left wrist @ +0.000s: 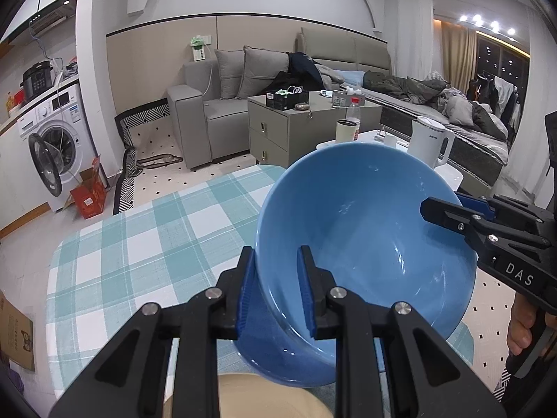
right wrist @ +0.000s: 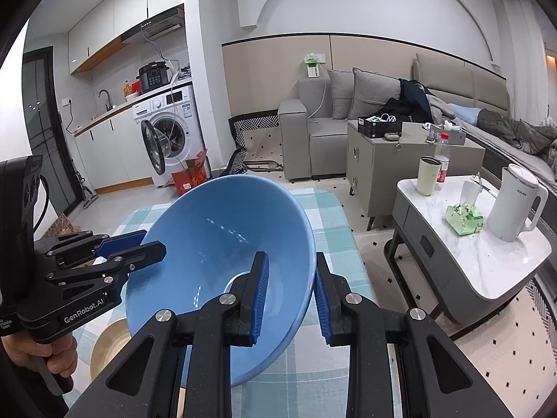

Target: Organize plates and bowls

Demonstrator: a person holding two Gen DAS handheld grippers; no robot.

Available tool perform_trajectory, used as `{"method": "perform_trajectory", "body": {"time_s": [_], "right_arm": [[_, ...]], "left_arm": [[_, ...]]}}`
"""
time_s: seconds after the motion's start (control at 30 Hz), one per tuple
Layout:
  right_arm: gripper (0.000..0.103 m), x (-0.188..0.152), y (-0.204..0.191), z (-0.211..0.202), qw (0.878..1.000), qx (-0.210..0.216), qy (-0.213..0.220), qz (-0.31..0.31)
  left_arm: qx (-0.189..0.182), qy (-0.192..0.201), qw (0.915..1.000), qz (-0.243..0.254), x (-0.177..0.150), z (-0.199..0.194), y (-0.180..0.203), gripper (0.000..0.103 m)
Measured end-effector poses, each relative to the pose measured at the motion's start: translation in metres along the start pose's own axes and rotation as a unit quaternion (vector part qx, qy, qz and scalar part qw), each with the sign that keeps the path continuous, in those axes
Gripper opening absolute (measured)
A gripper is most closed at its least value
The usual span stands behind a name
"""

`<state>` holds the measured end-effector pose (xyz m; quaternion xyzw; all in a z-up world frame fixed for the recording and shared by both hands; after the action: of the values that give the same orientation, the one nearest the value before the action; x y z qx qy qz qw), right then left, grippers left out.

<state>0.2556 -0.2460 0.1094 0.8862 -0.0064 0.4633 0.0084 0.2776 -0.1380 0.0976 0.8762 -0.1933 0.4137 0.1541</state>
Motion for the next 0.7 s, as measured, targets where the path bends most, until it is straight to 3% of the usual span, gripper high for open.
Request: {"method": "perform_trajectory", "body": {"time_s": [0.7], "right_arm": [[0.025, -0.023, -0.029, 0.046, 0.999, 0.013, -0.047, -0.014]], "left_arm": [[0.016, -0.023, 0.9994, -0.022, -0.024, 0.015, -0.032, 0.023]]}}
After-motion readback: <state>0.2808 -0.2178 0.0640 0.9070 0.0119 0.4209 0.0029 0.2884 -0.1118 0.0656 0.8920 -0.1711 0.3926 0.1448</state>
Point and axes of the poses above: each gripper's, at about its wrist camera, not at the fingertips, and z roughly the way its jaws point, y to its right, x to its top, the point moved 5 cm from there along z, roughly the way its jaws point, and after that the axes turned 7 degrees about -x, right-handed, at the moved point
